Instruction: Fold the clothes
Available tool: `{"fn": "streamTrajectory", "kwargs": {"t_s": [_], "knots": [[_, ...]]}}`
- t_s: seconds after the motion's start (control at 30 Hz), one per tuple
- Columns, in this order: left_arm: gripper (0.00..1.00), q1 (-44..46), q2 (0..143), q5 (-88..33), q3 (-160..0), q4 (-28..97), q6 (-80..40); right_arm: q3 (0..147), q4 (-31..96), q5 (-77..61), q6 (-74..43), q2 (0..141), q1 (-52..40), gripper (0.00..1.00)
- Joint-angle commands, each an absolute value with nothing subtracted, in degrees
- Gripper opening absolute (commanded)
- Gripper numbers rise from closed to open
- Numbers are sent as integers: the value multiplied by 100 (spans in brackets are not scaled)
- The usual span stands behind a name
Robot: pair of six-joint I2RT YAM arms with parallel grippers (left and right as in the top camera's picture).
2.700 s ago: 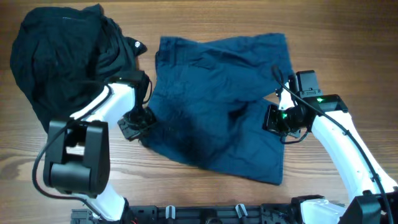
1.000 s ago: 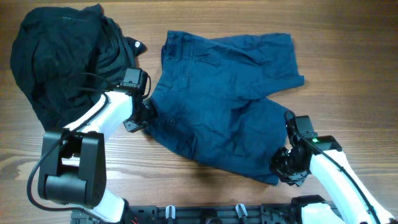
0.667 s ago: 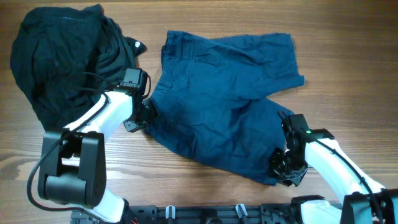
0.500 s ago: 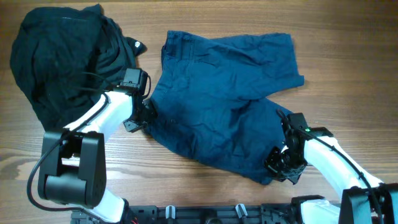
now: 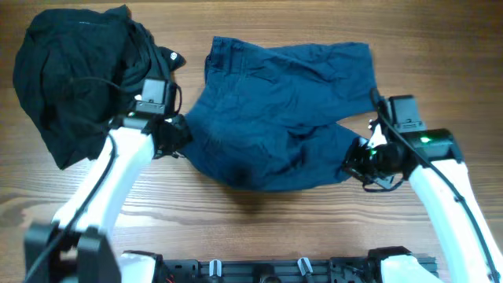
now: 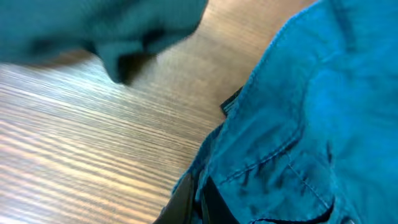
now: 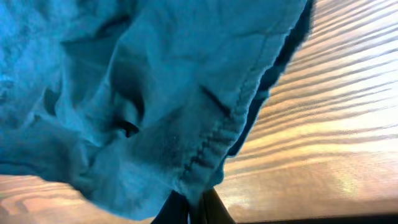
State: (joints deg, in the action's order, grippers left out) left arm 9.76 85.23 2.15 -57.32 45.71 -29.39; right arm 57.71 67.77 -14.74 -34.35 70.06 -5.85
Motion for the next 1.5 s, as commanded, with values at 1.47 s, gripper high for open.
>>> {"fn": "streamTrajectory", "kwargs": {"t_s": [1.47], "knots": [[4, 1131, 9262, 1127, -5850, 49, -2418, 6788, 2528, 49, -1487, 9701, -104, 4]]}}
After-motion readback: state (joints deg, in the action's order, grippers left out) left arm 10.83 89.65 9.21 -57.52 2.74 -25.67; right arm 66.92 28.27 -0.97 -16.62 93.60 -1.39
